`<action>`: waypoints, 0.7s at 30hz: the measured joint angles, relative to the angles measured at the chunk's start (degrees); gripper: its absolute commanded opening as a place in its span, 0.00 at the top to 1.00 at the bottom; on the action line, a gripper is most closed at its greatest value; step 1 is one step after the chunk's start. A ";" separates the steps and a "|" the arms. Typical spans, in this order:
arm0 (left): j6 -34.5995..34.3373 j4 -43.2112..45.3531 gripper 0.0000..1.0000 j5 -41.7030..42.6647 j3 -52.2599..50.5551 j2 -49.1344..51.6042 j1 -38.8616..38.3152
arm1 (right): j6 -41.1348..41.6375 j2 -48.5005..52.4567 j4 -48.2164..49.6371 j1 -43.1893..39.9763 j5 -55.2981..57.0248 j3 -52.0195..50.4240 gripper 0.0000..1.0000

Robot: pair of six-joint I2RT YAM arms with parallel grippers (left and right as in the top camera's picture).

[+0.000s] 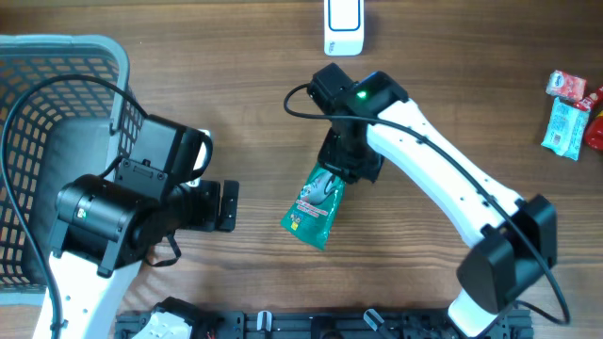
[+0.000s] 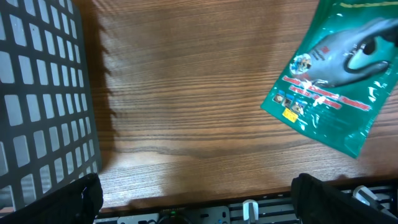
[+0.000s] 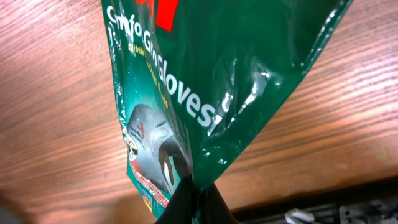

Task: Scan the item barcode
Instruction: 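Lift the glove pack upright toward the scanner, left gripper approaching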

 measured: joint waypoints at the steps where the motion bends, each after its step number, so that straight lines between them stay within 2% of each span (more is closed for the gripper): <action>1: 0.00 0.00 0.00 0.00 0.00 0.00 0.00 | -0.02 -0.50 0.00 0.00 -0.13 0.00 0.96; 5: 0.00 -0.02 0.00 0.00 0.00 0.00 0.00 | -2.36 -2.97 0.26 0.00 -1.60 -0.02 0.96; 17: 0.44 -2.51 0.00 -1.77 0.00 0.00 0.00 | -24.72 -15.91 0.50 -4.81 -10.78 -0.02 0.96; 21: 1.81 3.76 0.00 -6.78 -0.04 -0.02 0.00 | -33.38 -21.31 1.29 -8.13 -17.64 0.00 0.96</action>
